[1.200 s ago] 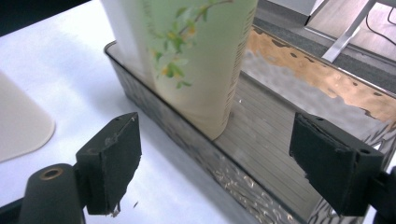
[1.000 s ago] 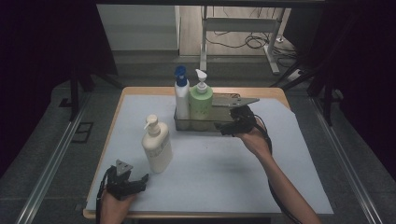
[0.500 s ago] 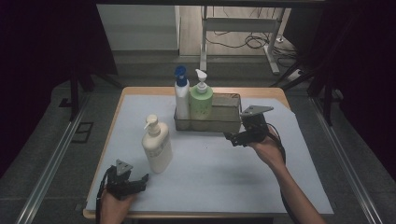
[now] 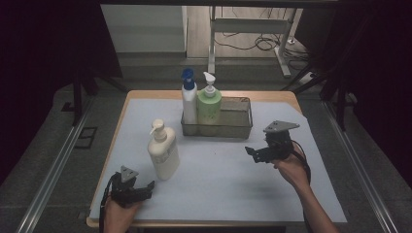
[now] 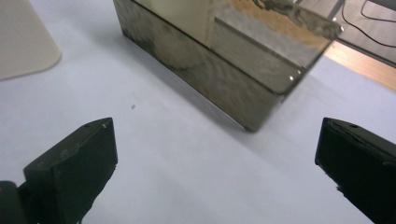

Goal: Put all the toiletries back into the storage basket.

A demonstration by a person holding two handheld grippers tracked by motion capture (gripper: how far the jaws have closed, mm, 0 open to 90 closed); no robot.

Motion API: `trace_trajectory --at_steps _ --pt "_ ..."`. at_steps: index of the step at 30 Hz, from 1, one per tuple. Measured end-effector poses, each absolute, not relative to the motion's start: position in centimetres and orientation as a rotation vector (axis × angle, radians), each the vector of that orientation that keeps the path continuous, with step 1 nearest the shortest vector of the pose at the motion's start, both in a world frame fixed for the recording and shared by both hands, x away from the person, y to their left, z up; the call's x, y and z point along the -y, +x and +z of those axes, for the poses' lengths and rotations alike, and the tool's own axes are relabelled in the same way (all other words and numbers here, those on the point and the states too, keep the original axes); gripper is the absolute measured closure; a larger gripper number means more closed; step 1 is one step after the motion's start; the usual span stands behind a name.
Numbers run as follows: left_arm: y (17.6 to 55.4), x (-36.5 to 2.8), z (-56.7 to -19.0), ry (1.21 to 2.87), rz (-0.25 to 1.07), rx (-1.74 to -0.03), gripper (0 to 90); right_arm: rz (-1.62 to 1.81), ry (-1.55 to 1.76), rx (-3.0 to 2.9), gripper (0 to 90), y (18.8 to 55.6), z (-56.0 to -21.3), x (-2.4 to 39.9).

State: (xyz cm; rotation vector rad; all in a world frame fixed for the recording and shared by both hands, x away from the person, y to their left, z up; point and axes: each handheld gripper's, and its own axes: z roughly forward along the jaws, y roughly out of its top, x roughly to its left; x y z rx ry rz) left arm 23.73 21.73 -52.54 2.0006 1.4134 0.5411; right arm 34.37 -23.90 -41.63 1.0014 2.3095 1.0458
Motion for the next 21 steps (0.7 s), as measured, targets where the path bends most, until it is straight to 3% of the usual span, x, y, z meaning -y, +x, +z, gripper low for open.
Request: trace_trajectory --at_steps 21 --pt "23.8 -21.7 -52.5 2.001 0.537 -1.415 12.8 0.973 1.106 -2.33 0.0 30.3 -46.5 27.8"
